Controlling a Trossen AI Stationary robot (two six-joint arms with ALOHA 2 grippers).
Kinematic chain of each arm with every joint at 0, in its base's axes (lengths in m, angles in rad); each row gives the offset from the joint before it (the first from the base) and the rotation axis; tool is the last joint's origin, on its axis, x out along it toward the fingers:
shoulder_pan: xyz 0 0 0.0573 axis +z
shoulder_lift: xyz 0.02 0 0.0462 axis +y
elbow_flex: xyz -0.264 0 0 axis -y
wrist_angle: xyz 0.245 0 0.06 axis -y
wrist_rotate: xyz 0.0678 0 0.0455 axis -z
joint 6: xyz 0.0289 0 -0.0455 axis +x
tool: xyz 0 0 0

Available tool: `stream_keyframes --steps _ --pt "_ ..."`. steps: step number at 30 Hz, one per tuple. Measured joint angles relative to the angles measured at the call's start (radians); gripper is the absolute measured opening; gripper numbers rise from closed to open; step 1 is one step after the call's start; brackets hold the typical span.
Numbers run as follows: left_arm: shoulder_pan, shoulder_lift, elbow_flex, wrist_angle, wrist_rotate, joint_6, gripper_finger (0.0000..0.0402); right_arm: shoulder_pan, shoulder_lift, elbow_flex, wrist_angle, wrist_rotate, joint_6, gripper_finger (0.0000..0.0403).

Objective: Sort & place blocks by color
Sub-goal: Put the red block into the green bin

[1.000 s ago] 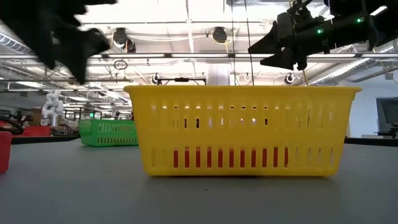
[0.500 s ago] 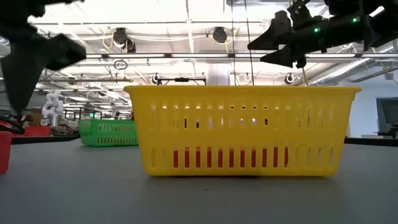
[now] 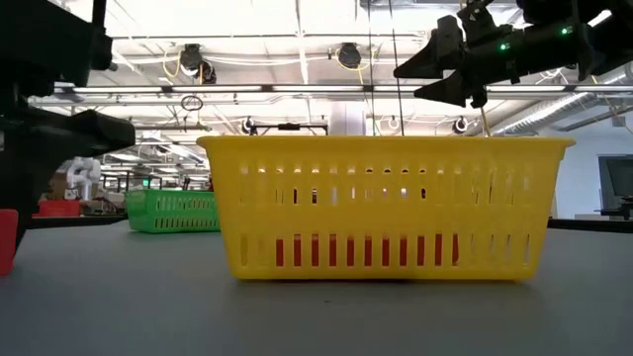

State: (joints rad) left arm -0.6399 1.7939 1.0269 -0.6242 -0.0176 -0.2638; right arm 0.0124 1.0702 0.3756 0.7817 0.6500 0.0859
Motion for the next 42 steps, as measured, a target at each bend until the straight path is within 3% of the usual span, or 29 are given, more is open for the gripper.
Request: stream_keyframes --steps 4,11,17,27,37,39,42 --pt "0.013 -0.020 -0.004 0.003 -0.001 0.021 0.0126 0.000 0.000 0.000 -0.003 0.001 -0.001 0.0377" --pt "0.061 -0.153 -0.007 0.018 -0.064 0.035 0.0127 0.000 0.000 0.000 -0.003 0.002 -0.004 0.0377" --pt "0.126 -0.256 -0.005 0.199 -0.122 0.082 0.0127 0.000 0.000 0.000 0.000 0.003 -0.011 0.0377" --pt "0.220 -0.187 -0.004 0.490 -0.145 0.131 0.0127 -0.001 0.000 0.000 0.000 0.003 -0.012 0.0377" --pt "0.238 -0.101 -0.004 0.576 -0.095 0.151 0.0127 -0.014 0.000 0.000 0.000 0.003 -0.019 0.0377" --pt "0.238 -0.102 -0.005 0.581 -0.094 0.141 0.0153 -0.019 0.000 0.000 -0.008 0.003 -0.014 0.0377" --pt "0.243 -0.103 -0.004 0.589 -0.093 0.120 0.0234 -0.020 0.000 0.000 -0.007 0.003 -0.004 0.0377"
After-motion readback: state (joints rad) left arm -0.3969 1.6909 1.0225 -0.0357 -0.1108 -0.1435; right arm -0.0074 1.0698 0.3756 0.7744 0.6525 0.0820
